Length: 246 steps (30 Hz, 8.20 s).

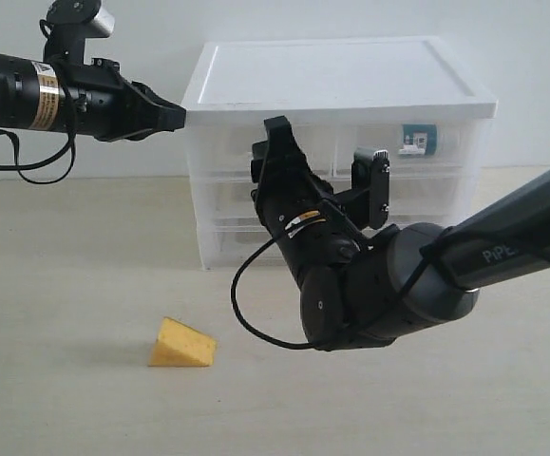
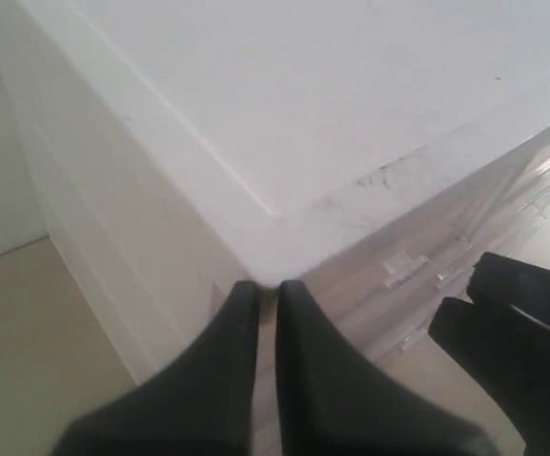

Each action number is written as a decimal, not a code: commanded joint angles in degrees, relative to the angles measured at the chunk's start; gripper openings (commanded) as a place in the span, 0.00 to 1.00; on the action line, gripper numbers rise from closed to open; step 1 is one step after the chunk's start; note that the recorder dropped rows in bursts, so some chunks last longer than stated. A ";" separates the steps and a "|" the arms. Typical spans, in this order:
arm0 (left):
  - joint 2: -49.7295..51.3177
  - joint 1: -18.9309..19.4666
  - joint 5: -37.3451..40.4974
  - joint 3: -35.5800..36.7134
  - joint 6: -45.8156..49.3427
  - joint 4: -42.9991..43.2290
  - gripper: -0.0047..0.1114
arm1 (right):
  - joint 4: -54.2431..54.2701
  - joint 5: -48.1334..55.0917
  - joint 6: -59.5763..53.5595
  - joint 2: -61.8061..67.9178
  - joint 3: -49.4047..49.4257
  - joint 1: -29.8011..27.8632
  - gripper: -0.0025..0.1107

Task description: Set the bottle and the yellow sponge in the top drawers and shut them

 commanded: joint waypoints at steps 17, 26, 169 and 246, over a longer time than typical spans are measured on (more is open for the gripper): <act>0.41 -0.23 -2.58 -0.49 -0.13 -0.16 0.08 | 3.87 2.87 -4.66 2.94 -4.49 -1.03 0.33; 0.41 -0.23 -2.48 -0.49 -0.13 -0.16 0.08 | -0.32 0.92 -3.99 3.32 -7.28 -1.72 0.33; -14.29 7.99 22.25 5.38 0.17 1.73 0.08 | -26.32 111.19 -87.96 -20.71 -29.84 -23.99 0.02; 10.26 -0.36 67.88 14.23 214.99 -158.84 0.54 | -21.67 106.00 -93.68 -20.44 -30.05 -23.88 0.02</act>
